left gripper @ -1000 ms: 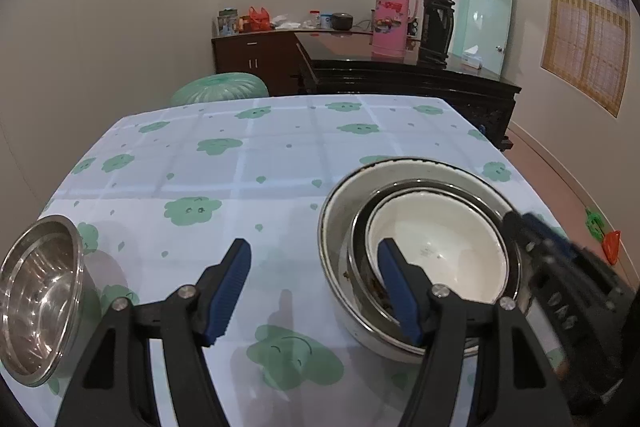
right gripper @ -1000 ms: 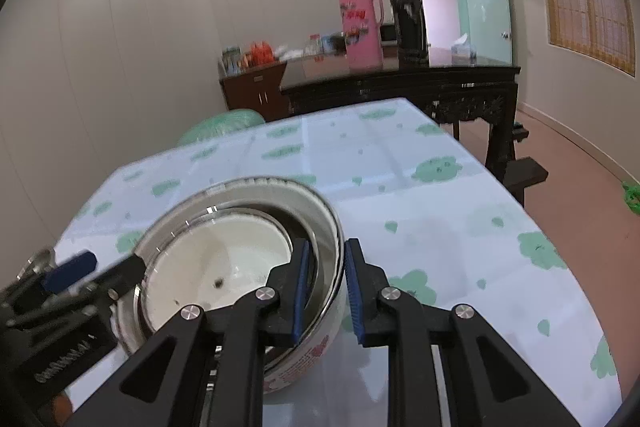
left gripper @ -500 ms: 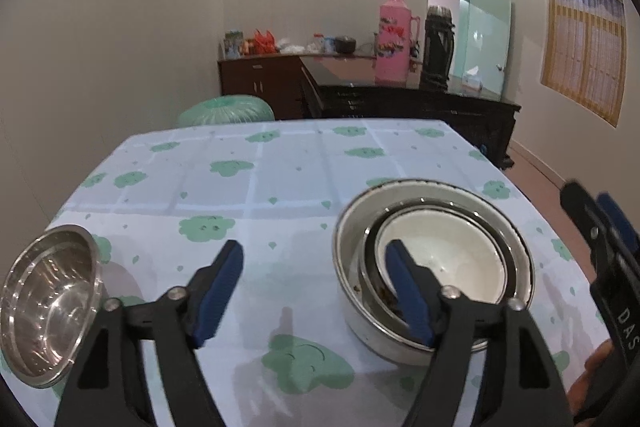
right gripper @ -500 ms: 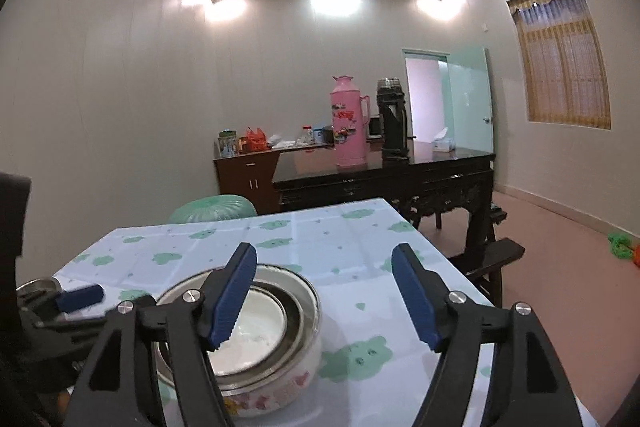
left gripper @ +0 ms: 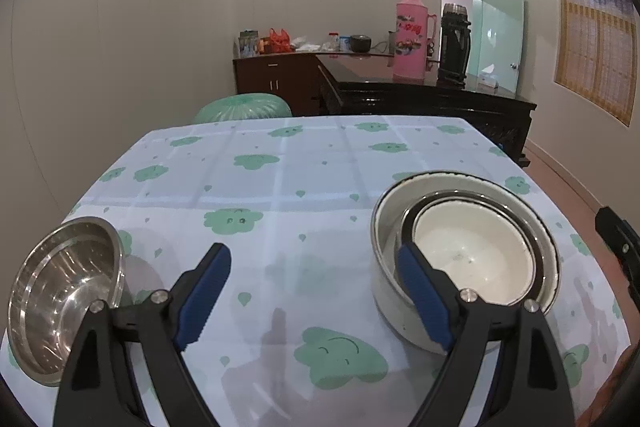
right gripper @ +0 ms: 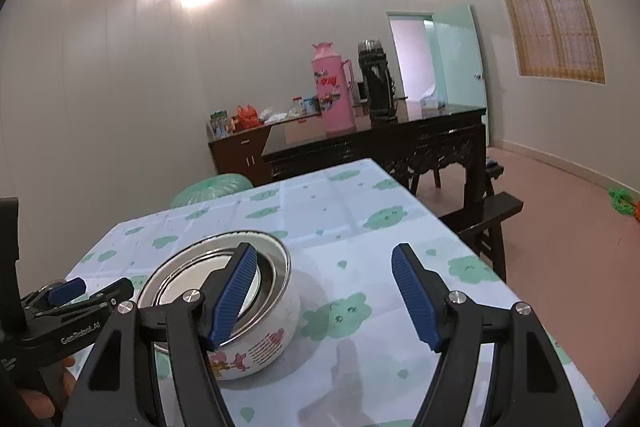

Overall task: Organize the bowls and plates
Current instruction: 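Move the right tool to the rim of the white enamel bowl stack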

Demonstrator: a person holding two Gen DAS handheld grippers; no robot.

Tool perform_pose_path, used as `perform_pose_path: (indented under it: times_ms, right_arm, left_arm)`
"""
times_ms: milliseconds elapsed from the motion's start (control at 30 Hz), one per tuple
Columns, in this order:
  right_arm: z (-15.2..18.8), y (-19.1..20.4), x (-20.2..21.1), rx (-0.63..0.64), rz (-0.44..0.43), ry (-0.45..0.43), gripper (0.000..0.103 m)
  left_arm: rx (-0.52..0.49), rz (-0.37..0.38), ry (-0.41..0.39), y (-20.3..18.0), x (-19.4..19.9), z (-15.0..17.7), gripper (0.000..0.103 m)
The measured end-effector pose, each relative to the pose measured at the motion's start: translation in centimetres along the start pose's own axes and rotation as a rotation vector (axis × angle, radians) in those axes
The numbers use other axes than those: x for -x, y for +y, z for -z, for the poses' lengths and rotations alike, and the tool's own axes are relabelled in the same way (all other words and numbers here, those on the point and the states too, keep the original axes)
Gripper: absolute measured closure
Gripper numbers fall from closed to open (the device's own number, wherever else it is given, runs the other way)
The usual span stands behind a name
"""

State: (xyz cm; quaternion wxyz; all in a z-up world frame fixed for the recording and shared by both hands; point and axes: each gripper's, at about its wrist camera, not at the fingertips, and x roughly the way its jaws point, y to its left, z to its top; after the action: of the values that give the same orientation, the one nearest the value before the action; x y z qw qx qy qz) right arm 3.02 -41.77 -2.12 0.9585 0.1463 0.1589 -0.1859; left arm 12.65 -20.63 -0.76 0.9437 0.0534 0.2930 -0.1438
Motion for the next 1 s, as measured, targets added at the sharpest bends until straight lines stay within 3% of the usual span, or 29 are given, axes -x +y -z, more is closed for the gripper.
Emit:
perform_pose_path:
  times_ms: [467, 567, 667, 767, 833, 933, 1000]
  right_arm:
    - [0.0, -0.5, -0.8, -0.033, -0.044, 0.06, 0.031]
    - [-0.3, -1.1, -1.3, -0.055, -0.056, 0.089, 0.039]
    - [-0.5, -2.2, -2.1, -0.114, -0.076, 0.132, 0.039]
    - [-0.6, -2.5, -3.0, -0.153, -0.132, 0.179, 0.039]
    - [-0.9, -2.2, -3.5, -0.155, -0.162, 0.202, 0.039]
    - [-1.5, -1.7, -4.6, -0.137, -0.171, 0.236, 0.062]
    - [-2.0, -1.7, -5.7, -0.133, -0.181, 0.273, 0.072]
  left_arm:
    - [0.021, 0.002, 0.031, 0.6, -0.7, 0.3, 0.016]
    - [0.047, 0.015, 0.029, 1.4, -0.7, 0.0, 0.016]
    - [0.083, 0.03, 0.037, 2.4, -0.9, -0.4, 0.016]
    - [0.125, 0.075, 0.071, 3.2, -1.5, -0.8, 0.016]
    - [0.164, 0.155, 0.127, 3.6, -2.4, -1.3, 0.018]
    - [0.216, 0.216, 0.202, 3.7, -3.4, -2.1, 0.02]
    - [0.221, 0.24, 0.217, 3.5, -3.6, -2.6, 0.03]
